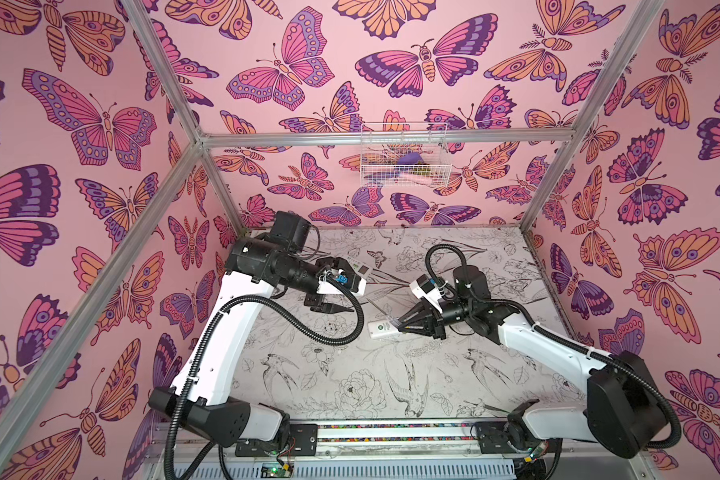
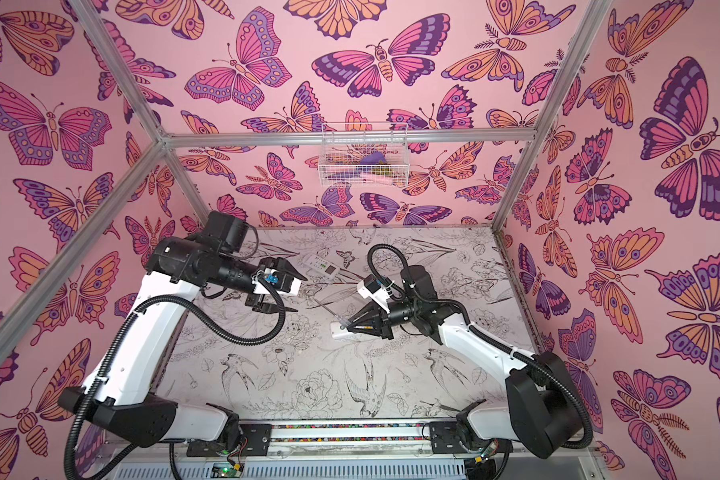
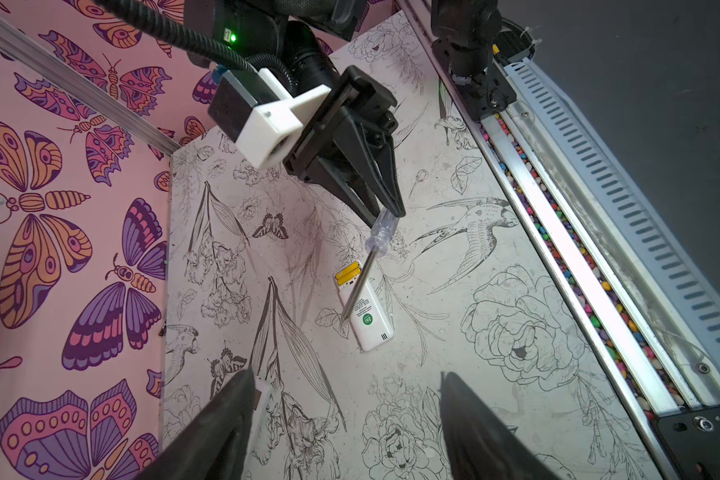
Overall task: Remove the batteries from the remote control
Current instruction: 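Lift the screwdriver toward the left gripper while the left gripper reaches toward it, then close the left gripper on the screwdriver while the right gripper opens and releases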
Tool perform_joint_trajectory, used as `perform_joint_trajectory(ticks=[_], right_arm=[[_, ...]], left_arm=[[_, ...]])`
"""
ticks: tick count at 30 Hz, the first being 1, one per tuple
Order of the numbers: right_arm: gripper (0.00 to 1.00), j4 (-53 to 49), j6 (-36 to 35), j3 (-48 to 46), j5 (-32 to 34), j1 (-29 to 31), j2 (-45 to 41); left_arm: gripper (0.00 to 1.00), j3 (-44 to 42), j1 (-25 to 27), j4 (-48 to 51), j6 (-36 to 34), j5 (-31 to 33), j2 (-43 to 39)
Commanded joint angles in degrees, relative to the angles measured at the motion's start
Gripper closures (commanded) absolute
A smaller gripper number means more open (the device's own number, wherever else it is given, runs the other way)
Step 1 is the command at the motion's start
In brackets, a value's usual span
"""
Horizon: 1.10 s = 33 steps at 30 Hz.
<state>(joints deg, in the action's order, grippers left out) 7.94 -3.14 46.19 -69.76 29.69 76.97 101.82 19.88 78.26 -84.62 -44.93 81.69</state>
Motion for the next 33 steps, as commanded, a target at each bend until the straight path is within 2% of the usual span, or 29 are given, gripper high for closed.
perform_joint_trajectory(ticks=[1, 4, 11, 26, 33], right_arm=[[0.98, -1.0, -0.6, 2.9, -2.8, -0.2, 0.1], [0.98, -4.1, -2.7, 3.8, -2.4, 0.1, -0.5], [0.98, -4.5, -3.0, 4.3, -2.1, 1.0, -0.2], [0.98, -4.8, -3.5, 4.9, -2.0, 1.3, 0.2], [0.98, -5.0, -3.9, 4.8, -1.9, 1.3, 0.2]], left_arm=[[0.28, -0.1, 0.8, 2.3, -0.7, -1.2, 1.1], [0.29, -0.1, 1.6, 1.9, 1.2, -1.9, 1.7], [0.32, -0.7, 3.8, -0.1, 5.0, -1.7, 3.2], [0.69, -1.8, 6.9, -1.7, 7.4, -0.7, 4.4], [0.97, -1.7, 7.5, -2.7, 8.5, 0.8, 4.7]])
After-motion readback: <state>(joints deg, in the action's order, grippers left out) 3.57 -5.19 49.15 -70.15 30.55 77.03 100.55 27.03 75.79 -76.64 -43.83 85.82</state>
